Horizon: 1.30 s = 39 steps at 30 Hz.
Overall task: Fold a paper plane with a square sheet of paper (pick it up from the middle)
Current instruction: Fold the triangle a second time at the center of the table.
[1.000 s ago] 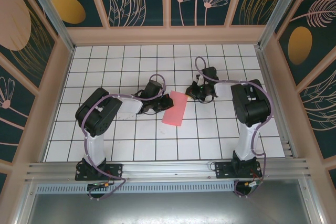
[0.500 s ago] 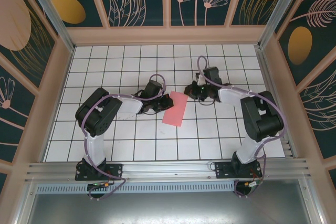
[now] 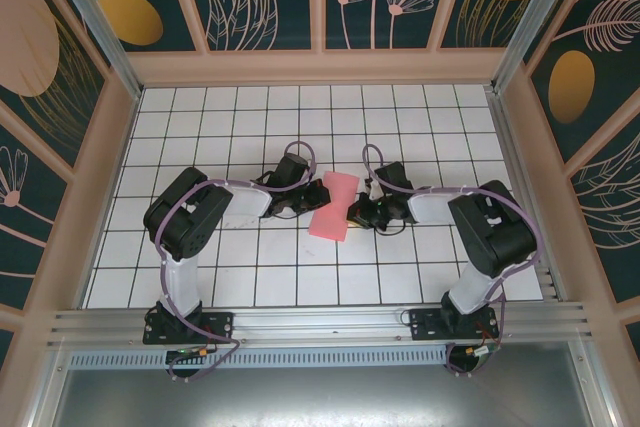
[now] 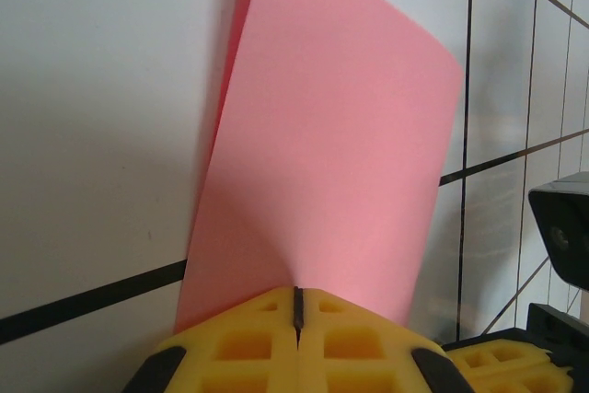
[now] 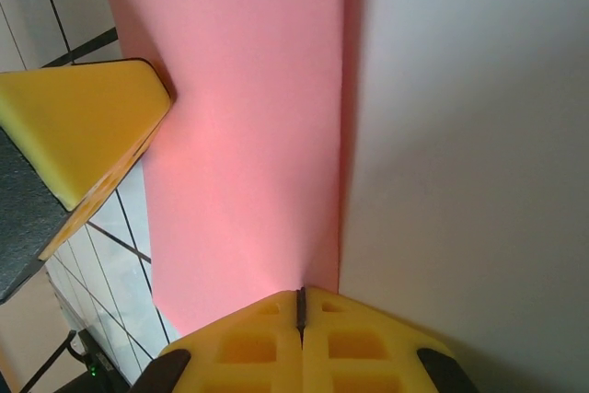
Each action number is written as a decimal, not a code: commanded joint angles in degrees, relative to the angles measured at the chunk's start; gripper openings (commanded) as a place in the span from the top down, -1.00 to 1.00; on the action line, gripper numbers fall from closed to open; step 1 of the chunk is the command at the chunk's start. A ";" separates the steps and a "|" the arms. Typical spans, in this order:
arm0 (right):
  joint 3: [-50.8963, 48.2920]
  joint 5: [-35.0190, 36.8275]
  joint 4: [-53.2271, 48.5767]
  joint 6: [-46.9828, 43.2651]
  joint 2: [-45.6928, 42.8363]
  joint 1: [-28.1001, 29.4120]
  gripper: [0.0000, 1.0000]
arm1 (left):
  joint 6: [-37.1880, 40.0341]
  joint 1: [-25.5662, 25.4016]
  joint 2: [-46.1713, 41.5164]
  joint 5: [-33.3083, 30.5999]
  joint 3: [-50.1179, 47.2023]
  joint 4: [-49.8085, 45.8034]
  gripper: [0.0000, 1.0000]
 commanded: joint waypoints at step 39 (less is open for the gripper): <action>0.10 2.97 -10.45 -7.63 -15.19 -4.81 0.60 | -2.68 -0.87 -16.41 -9.71 -7.06 -8.10 0.40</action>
